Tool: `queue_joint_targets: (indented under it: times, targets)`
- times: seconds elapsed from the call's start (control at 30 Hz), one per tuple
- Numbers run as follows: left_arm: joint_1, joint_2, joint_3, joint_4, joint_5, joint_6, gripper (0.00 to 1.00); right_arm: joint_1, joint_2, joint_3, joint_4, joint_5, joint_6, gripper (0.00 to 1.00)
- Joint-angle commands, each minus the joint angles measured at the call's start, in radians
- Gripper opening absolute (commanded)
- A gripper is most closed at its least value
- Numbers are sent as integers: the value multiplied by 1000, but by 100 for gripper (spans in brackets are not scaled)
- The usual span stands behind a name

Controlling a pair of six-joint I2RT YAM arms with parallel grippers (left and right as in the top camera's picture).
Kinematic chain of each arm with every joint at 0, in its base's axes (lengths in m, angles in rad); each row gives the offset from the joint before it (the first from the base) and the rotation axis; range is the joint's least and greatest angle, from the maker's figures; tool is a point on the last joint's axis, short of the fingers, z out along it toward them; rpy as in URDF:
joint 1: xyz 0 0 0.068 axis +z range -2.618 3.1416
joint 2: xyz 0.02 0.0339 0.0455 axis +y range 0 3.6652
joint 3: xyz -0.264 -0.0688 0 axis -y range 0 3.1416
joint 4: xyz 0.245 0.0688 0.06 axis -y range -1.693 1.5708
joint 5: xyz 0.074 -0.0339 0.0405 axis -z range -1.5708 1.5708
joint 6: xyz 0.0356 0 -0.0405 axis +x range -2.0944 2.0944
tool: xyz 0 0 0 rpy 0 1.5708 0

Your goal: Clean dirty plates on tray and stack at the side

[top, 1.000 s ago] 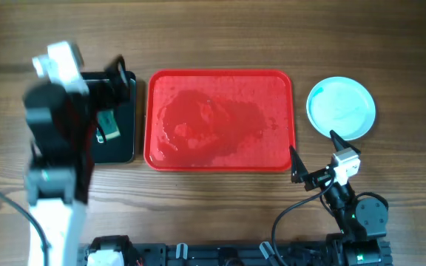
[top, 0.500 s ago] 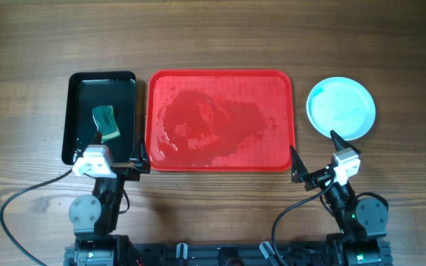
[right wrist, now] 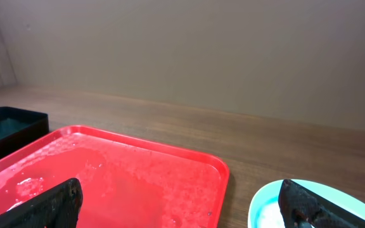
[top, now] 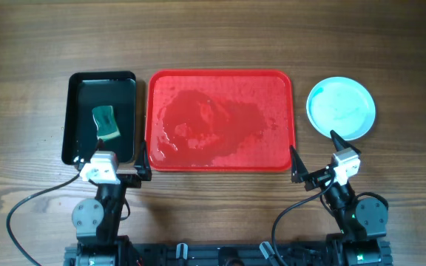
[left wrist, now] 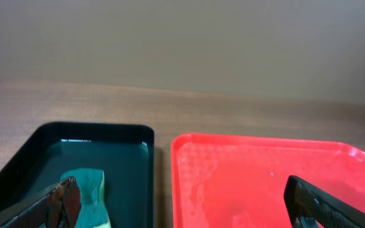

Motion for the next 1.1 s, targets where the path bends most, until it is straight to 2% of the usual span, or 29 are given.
queue_joint_targets:
  times: [0.0,1.07]
  targets:
    - [1,-14,-5,-3,-7,23,100,6,-5,-1,5,10,-16,100]
    - [29,-14,-8,1,-10,22,100,6,-5,-1,5,10,-16,100]
